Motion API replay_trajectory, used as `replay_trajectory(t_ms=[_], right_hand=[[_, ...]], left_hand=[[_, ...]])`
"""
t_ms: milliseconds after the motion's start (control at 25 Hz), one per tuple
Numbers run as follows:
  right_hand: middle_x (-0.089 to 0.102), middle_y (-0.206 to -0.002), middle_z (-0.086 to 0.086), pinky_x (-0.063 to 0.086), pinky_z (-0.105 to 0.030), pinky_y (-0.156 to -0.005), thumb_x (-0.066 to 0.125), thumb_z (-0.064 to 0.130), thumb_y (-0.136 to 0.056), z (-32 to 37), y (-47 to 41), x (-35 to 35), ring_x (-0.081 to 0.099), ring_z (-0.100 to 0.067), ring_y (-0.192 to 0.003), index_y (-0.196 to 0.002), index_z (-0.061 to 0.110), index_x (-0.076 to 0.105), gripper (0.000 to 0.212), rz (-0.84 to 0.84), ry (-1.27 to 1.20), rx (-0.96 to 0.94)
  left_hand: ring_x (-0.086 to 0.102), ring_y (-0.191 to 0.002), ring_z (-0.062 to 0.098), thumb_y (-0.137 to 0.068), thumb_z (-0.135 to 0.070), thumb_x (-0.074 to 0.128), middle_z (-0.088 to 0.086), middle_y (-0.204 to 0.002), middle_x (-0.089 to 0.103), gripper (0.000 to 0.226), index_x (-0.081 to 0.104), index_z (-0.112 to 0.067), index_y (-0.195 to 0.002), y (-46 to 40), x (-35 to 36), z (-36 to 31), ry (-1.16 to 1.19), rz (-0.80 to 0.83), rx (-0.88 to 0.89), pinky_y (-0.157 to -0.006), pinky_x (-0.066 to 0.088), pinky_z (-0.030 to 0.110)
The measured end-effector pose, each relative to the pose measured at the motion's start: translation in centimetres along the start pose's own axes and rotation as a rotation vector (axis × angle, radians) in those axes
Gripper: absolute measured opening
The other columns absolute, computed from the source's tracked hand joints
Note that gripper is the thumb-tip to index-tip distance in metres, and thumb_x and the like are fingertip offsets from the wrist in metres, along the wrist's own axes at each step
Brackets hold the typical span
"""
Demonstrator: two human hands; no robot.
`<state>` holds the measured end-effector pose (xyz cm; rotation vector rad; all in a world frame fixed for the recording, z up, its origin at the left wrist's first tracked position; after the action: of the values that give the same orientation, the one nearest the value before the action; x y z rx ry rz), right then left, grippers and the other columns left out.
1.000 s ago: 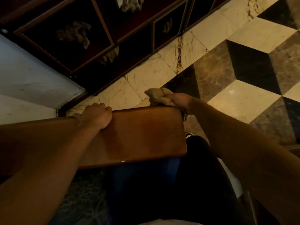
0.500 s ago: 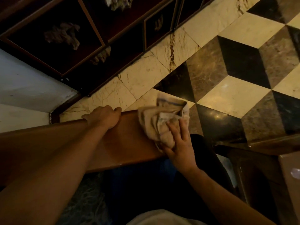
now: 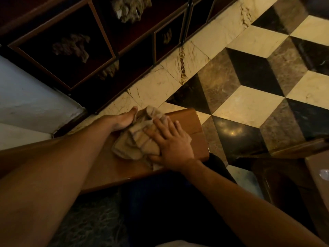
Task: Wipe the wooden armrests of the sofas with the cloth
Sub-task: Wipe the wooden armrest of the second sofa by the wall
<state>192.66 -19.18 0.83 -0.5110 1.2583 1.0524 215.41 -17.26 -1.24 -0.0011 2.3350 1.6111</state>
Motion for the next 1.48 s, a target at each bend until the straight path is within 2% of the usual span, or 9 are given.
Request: replay_trajectory(t_ms=[160,280,480,680,840,1040,1200,1280,1480], right_hand=[[0.029,-0.168,-0.01,0.026,-0.053,-0.124,0.041,0.082,-0.089,-8.4,-2.3,-3.3,0.03,-0.038,-0.152,-0.16,0.034,0.028,0.087,-0.011,-0.059,0.36],[0.061,-0.133,-0.012,0.045,-0.039,-0.084,0.053,0.077,-0.09,-11.8,-6.9,-5.3,0.057,-0.026,-0.103,-0.136,0.025,0.056,0.07,0.144,-0.228,0.533],[0.068,-0.13,-0.009,0.047,-0.044,-0.09,0.033,0.092,-0.081,-3.4,-12.5,-3.9,0.063,-0.032,-0.109,-0.136,0.031,0.058,0.086,0.332,-0.096,0.268],[0.06,-0.14,-0.013,0.049,-0.048,-0.094,0.045,0.086,-0.085,15.4,-18.3,0.5,0.061,-0.038,-0.121,-0.15,0.023,0.042,0.09,0.362,-0.103,-0.115],[0.048,-0.152,-0.015,0.048,-0.05,-0.095,0.052,0.077,-0.09,24.3,-20.1,2.4,0.057,-0.04,-0.128,-0.158,0.022,0.03,0.09,0.271,-0.075,-0.305],[0.058,-0.139,-0.011,0.05,-0.047,-0.094,0.034,0.085,-0.087,12.3,-15.0,1.2,0.062,-0.04,-0.117,-0.153,0.031,0.037,0.085,0.115,0.011,-0.169],[0.035,-0.167,-0.008,0.032,-0.052,-0.121,0.022,0.088,-0.088,-2.4,-4.0,-1.1,0.031,-0.034,-0.154,-0.162,0.034,0.029,0.092,0.009,0.098,0.028],[0.025,-0.172,-0.007,0.025,-0.06,-0.124,0.031,0.081,-0.091,-6.1,2.0,-0.7,0.015,-0.035,-0.16,-0.163,0.035,0.027,0.086,0.012,0.075,0.058],[0.039,-0.164,-0.014,0.027,-0.067,-0.12,0.066,0.06,-0.087,-2.1,8.0,2.2,0.033,-0.053,-0.149,-0.16,0.034,0.031,0.085,0.005,0.092,-0.156]], left_hand=[[0.031,-0.146,0.037,-0.081,-0.089,0.004,0.016,-0.16,0.033,0.101,0.027,-0.028,-0.158,1.4,-0.3,0.1,-0.142,-0.071,-0.051,-0.121,0.019,0.056],[0.039,-0.141,0.036,-0.083,-0.087,0.005,0.015,-0.154,0.043,0.098,0.042,-0.028,-0.151,2.8,-0.1,0.6,-0.174,-0.17,0.013,-0.117,0.026,0.055],[0.055,-0.117,0.03,-0.106,-0.049,0.029,0.012,-0.126,0.059,0.052,0.064,-0.013,-0.123,7.2,-3.4,7.3,-0.038,-0.679,0.409,-0.092,0.039,0.036],[0.03,-0.14,0.042,-0.102,-0.031,0.042,0.025,-0.153,0.032,0.056,0.034,-0.005,-0.15,11.3,-7.3,21.6,-0.419,-0.82,-0.067,-0.114,0.031,0.051],[0.024,-0.145,0.042,-0.095,-0.026,0.053,0.026,-0.158,0.024,0.071,0.024,-0.002,-0.155,12.7,-5.7,24.9,-0.317,-0.909,-0.048,-0.118,0.026,0.048],[0.036,-0.132,0.043,-0.094,-0.031,0.051,0.024,-0.147,0.037,0.057,0.042,-0.006,-0.144,12.8,-3.9,22.9,-0.259,-0.935,-0.107,-0.101,0.041,0.053],[0.047,-0.123,0.037,-0.094,-0.033,0.051,0.015,-0.139,0.049,0.042,0.058,-0.012,-0.13,11.6,-1.6,16.7,-0.335,-0.937,0.139,-0.095,0.046,0.049],[0.051,-0.12,0.032,-0.094,-0.032,0.051,0.009,-0.132,0.054,0.033,0.065,-0.015,-0.118,11.0,0.3,13.5,-0.356,-0.936,0.269,-0.093,0.045,0.047],[0.049,-0.127,0.031,-0.094,-0.025,0.057,0.01,-0.138,0.054,0.029,0.067,-0.013,-0.119,11.1,2.8,12.8,-0.286,-0.92,0.324,-0.102,0.045,0.048]])
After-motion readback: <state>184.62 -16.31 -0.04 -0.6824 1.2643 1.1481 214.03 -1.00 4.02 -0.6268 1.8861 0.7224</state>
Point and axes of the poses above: each hand's wrist, its own y-axis away from the middle knuckle, its own x-axis out of the palm, z = x × y, the point moved 3 cm from there along -y, towards the middle knuckle
